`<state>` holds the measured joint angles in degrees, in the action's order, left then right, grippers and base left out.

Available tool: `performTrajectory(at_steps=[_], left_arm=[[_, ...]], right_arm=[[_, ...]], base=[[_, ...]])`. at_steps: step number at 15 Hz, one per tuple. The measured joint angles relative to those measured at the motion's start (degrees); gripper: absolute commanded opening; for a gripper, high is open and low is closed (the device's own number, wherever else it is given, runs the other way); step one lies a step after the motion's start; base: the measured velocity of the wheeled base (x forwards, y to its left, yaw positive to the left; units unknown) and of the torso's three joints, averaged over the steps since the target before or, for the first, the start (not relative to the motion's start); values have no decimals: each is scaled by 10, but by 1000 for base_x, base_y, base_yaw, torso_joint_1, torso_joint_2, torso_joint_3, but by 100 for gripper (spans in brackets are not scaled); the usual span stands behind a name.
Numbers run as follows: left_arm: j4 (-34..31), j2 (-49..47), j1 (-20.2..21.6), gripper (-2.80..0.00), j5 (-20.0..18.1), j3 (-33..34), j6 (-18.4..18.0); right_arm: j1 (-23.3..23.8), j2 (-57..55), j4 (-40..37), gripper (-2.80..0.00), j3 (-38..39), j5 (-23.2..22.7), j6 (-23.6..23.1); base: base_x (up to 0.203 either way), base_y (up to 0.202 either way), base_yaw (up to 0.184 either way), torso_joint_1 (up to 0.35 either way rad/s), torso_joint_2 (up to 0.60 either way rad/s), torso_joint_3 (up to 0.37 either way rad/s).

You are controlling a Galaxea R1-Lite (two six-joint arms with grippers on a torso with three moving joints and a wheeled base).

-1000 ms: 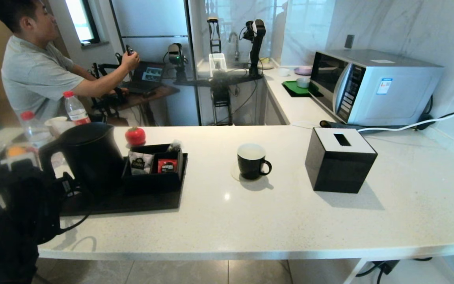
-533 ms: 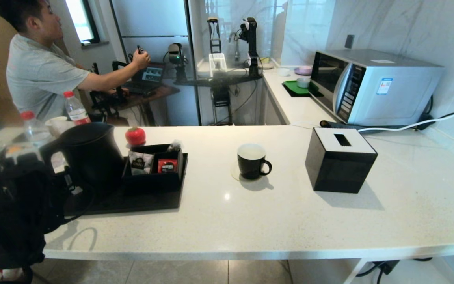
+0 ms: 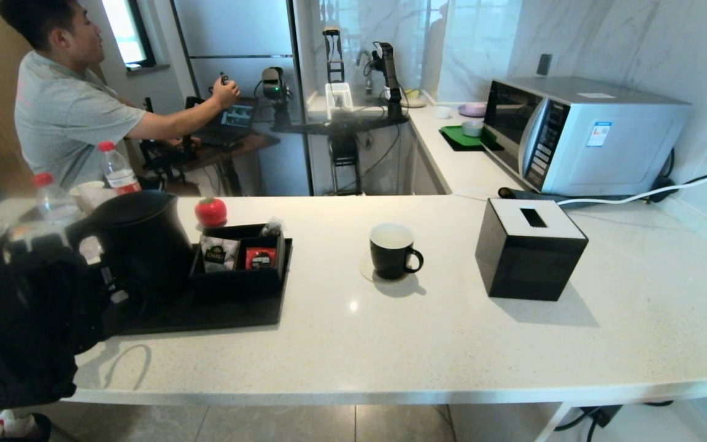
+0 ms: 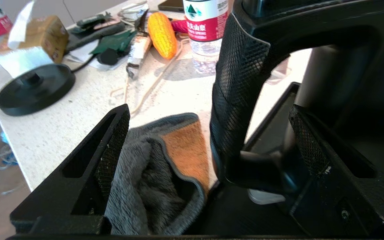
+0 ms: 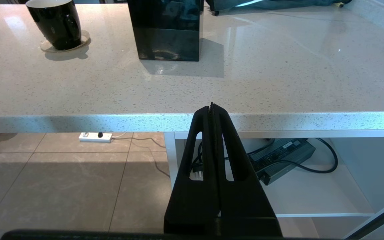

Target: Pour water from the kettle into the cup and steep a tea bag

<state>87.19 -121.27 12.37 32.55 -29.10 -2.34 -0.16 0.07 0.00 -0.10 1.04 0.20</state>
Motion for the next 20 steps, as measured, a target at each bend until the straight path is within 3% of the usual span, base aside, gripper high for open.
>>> performTrajectory(at_steps=[9,20], left_arm=[[0,-12,25,0,0,-14,-26],[0,-63,33,0,-3,-101,-50]], right_arm=[[0,0,0,-280,0,0,0],[0,0,0,-280,0,0,0]], base=[[0,0,0,0,0,0],[0,0,0,0,0,0]])
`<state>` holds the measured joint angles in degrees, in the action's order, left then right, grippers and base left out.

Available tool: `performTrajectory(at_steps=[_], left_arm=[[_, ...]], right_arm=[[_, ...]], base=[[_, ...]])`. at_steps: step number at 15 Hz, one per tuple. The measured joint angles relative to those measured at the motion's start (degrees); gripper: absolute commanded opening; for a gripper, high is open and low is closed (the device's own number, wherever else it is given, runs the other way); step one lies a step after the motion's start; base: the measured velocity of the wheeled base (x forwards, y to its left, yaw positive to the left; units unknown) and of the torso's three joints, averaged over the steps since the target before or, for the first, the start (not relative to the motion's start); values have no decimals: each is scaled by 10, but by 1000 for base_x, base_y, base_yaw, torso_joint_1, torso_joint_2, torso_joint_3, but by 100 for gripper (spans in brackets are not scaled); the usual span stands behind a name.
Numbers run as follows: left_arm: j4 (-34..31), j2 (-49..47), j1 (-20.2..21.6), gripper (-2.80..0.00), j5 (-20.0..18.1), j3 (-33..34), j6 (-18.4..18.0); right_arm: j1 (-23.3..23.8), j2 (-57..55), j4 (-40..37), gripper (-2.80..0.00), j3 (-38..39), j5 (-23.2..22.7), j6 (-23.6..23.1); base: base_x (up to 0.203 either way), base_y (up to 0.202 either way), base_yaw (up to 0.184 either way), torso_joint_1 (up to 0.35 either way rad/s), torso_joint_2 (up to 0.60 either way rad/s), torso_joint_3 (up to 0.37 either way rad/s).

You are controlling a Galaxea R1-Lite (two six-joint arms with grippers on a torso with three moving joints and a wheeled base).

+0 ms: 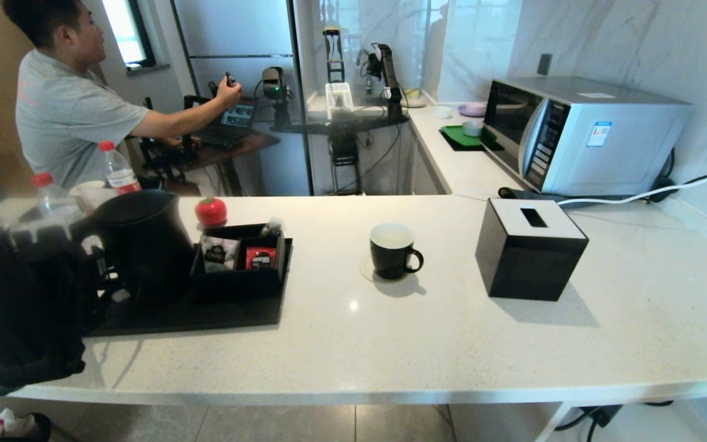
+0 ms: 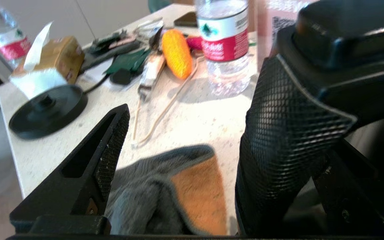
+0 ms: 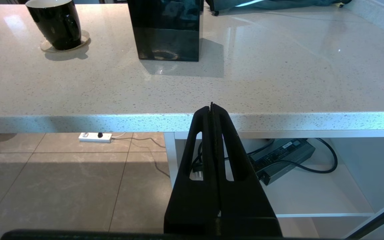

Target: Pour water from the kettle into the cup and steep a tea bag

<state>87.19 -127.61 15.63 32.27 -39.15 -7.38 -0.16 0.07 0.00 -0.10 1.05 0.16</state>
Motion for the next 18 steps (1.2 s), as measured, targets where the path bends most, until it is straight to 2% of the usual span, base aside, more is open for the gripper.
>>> performTrajectory(at_steps=[5,14,18], left_arm=[[0,-6,0,0,-14,-32,-18],[0,4,-2,0,-20,-43,-29],[0,7,-1,0,-42,-47,-39]], right_arm=[[0,0,0,-280,0,0,0],[0,0,0,-280,0,0,0],[0,0,0,-280,0,0,0]], base=[[0,0,0,0,0,0],[0,0,0,0,0,0],[0,0,0,0,0,0]])
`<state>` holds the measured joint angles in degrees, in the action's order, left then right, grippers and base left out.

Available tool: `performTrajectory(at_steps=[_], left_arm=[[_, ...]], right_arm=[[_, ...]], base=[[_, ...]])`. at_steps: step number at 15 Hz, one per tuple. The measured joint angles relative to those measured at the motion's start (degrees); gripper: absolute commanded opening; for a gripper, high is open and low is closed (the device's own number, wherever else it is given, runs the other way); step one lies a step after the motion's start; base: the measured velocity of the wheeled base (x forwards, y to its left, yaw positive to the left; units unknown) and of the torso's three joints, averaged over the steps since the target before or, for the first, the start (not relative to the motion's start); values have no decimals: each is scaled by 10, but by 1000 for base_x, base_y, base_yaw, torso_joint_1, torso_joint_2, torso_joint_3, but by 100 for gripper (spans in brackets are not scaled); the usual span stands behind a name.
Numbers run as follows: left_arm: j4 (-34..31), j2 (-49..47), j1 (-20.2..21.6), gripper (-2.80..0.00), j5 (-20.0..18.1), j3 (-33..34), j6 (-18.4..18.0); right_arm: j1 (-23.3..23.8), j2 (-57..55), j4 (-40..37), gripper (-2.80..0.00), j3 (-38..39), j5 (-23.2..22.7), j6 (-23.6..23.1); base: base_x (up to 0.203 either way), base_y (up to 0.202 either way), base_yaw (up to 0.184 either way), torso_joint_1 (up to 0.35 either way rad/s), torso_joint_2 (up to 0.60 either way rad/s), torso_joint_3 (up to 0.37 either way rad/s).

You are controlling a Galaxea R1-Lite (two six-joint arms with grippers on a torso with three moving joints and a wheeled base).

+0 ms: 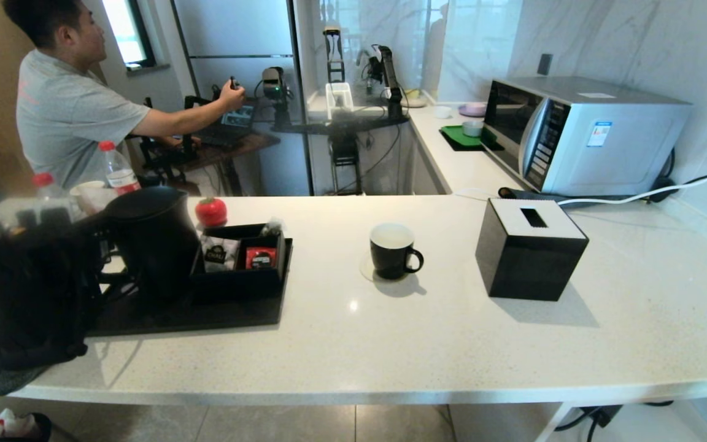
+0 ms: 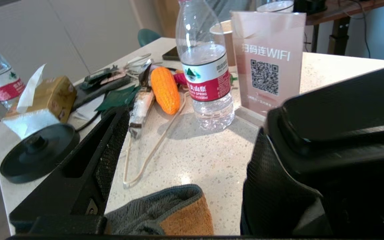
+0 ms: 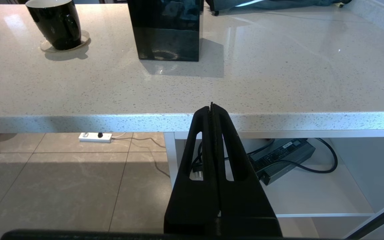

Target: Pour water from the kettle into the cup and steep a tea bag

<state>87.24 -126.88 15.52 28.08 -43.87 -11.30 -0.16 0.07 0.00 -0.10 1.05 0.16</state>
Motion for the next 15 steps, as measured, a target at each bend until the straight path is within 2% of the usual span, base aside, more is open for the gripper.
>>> performTrajectory(at_steps=[5,6,15], left_arm=[[0,1,0,0,-1,-4,-1],[0,1,0,-280,-1,-4,-1],[-1,-4,0,-280,-1,-3,0]], right_arm=[[0,0,0,-280,0,0,0],[0,0,0,-280,0,0,0],[0,0,0,-280,0,0,0]], base=[[0,0,0,0,0,0],[0,0,0,0,0,0],[0,0,0,0,0,0]])
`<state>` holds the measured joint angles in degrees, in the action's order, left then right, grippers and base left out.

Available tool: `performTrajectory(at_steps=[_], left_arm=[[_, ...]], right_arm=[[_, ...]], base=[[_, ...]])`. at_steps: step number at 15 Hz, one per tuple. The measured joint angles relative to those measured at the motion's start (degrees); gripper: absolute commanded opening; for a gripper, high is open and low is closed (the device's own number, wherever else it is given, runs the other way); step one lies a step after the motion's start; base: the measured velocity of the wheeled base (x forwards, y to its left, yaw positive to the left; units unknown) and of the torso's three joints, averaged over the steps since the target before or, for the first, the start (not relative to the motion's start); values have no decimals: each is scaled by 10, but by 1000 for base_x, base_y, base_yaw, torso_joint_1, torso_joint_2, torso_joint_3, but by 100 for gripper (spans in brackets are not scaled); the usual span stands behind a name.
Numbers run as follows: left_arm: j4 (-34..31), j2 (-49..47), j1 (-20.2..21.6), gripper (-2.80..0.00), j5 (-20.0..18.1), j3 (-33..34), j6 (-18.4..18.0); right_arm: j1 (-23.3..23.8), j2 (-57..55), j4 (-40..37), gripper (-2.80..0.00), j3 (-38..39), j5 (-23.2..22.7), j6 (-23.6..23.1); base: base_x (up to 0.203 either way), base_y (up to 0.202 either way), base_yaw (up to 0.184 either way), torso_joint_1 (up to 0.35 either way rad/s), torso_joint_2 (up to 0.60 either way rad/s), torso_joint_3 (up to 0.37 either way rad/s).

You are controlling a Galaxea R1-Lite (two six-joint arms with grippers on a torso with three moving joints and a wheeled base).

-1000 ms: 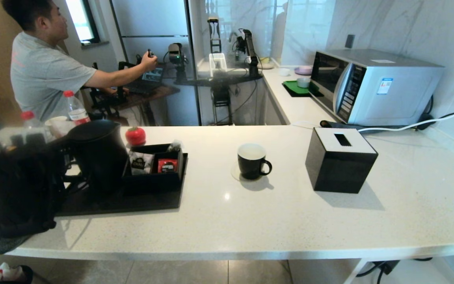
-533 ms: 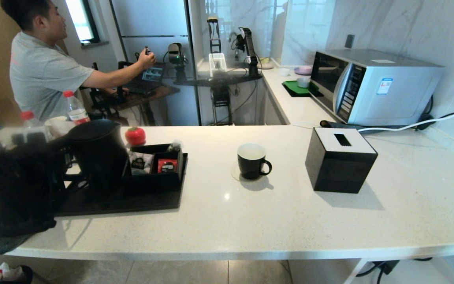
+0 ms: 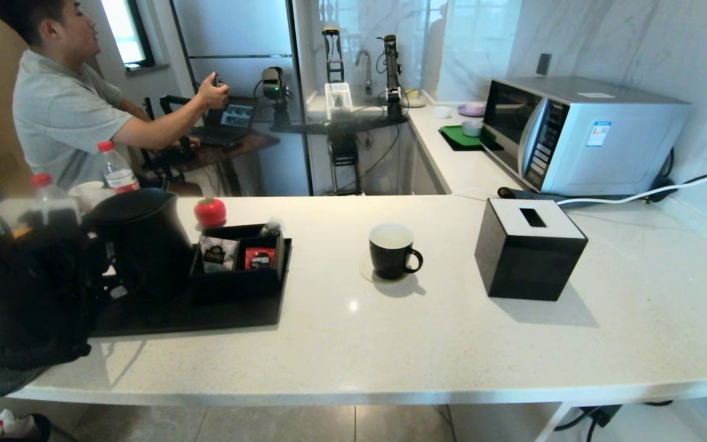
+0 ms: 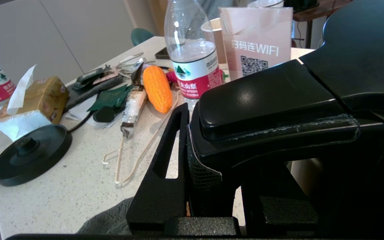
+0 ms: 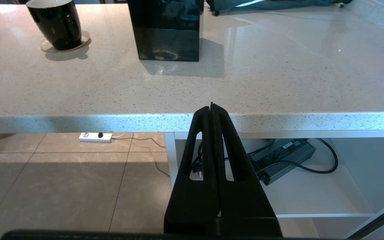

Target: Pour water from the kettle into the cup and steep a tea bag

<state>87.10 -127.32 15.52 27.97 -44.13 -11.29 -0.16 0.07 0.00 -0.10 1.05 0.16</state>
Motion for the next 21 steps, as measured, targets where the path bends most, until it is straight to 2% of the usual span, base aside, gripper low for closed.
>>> performTrajectory(at_steps=[11,21], left_arm=[[-1,3,0,-280,-1,-1,3],[0,39,-2,-280,-30,-1,18]], right_arm=[[0,0,0,-280,0,0,0],[0,0,0,-280,0,0,0]], base=[[0,0,0,0,0,0],[0,0,0,0,0,0]])
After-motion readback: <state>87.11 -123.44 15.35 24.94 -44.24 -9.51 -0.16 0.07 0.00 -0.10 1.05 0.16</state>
